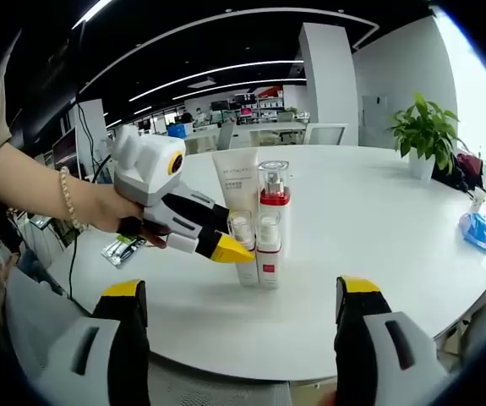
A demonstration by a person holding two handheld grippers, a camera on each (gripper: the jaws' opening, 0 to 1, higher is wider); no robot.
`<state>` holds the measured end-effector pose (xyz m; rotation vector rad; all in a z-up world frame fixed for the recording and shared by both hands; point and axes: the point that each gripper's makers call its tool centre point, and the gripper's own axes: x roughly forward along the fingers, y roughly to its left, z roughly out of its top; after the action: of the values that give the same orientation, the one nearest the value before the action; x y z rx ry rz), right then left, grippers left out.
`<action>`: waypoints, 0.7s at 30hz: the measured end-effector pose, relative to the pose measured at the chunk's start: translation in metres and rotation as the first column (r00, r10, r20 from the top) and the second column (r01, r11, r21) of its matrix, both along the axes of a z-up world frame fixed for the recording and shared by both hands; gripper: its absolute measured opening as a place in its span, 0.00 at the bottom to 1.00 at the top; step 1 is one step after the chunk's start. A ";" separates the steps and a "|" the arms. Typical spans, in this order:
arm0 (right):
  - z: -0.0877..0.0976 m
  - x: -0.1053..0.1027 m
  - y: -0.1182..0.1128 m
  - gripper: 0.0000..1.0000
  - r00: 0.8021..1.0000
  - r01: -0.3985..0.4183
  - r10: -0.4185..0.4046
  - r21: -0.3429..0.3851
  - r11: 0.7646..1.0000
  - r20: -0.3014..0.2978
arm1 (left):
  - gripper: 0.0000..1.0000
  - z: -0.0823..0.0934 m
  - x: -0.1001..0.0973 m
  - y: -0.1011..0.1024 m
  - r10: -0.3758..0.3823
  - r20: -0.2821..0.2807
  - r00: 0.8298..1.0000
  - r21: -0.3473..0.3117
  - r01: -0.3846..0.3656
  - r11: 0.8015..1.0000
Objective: Arrange the skincare products in the storage area until every visible bottle or jar stands upright without overlapping.
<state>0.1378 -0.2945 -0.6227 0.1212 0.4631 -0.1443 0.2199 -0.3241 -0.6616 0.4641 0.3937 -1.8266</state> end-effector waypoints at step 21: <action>-0.002 0.001 0.005 0.93 0.999 -0.035 0.035 0.004 0.999 -0.018 | 0.38 0.008 -0.002 0.014 0.008 -0.001 1.000 0.023 -0.008 1.000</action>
<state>0.1387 -0.2893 -0.6250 0.1152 0.4830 -0.1104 0.2176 -0.3098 -0.6540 0.4771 0.4170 -1.8158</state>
